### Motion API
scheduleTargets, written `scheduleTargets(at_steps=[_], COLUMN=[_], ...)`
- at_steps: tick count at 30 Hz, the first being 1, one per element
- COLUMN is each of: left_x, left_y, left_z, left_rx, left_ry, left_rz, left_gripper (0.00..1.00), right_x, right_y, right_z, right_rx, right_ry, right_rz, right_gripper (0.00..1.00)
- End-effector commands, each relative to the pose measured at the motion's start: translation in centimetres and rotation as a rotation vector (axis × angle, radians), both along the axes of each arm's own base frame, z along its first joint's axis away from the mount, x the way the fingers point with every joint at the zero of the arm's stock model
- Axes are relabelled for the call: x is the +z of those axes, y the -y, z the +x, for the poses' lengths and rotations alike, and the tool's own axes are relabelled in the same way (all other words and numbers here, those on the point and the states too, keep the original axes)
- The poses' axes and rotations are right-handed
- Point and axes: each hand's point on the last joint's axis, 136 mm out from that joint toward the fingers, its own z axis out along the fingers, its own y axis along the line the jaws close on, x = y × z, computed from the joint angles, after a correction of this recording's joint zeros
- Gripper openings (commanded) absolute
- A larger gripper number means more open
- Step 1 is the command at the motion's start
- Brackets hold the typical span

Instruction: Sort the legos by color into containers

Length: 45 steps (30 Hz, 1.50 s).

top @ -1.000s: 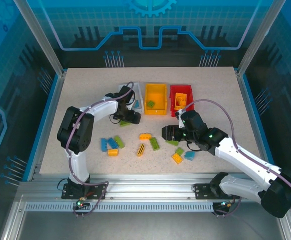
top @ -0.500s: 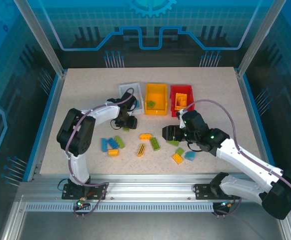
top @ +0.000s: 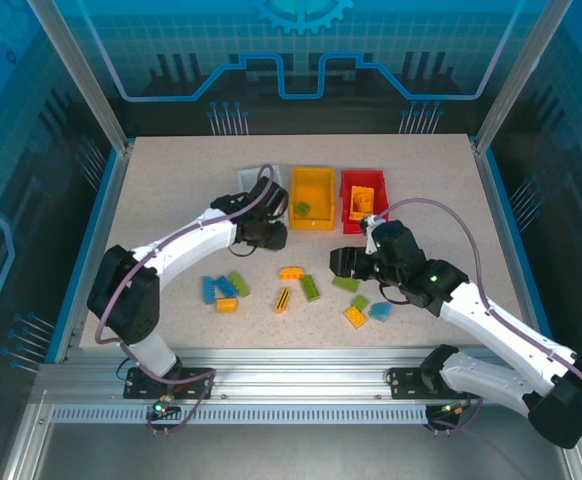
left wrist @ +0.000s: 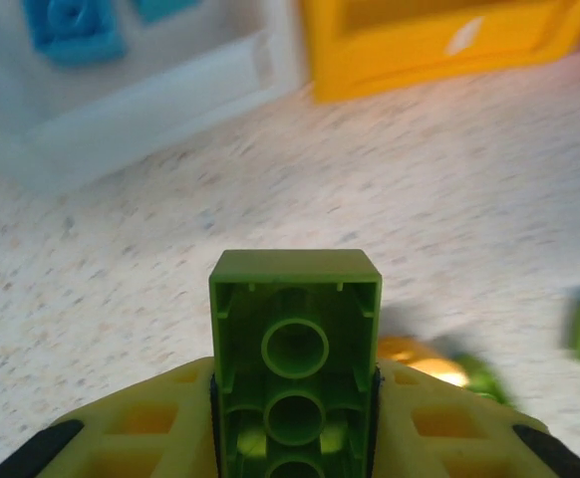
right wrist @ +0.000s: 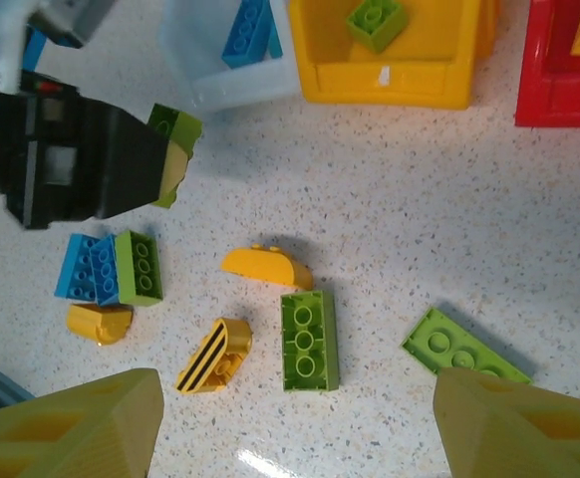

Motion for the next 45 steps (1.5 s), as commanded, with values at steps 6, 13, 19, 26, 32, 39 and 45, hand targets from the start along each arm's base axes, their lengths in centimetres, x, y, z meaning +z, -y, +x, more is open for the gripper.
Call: scheduleTargets(at_steps=[6, 13, 19, 26, 32, 39, 45], left_x=[2.4, -0.4, -2.5, 2.5, 8.1, 10.6, 6.3], left_y=[7.0, 9.4, 10.0, 8.7, 6.1, 3.7, -1.6], left_z=[6.4, 11.5, 12.7, 11.2, 7.2, -2.8, -10.3], left_rx=[-0.007, 0.032, 0.041, 0.064, 0.104, 0.043, 0.156], left_ry=[0.025, 0.018, -0.031, 0.053, 0.143, 0.211, 0.107], left_rz=[-0.136, -0.111, -0.117, -0.16, -0.26, -0.394, -0.39], left_gripper=[0.33, 0.35, 0.62, 0.73, 0.75, 0.79, 0.81], right_x=[4.9, 6.5, 6.2, 5.1, 2.4, -3.1, -4.9], right_y=[0.8, 1.3, 1.0, 2.1, 5.8, 8.8, 7.6], right_z=[4.5, 7.0, 7.0, 5.8, 3.2, 0.2, -1.1], right_rx=[-0.079, -0.132, -0.122, -0.135, -0.272, -0.381, -0.331], right_ry=[0.139, 0.133, 0.114, 0.067, -0.056, -0.273, -0.28], right_rz=[0.094, 0.132, 0.13, 0.067, -0.075, -0.195, -0.204], right_gripper=[0.74, 0.73, 0.73, 0.72, 0.68, 0.67, 0.67])
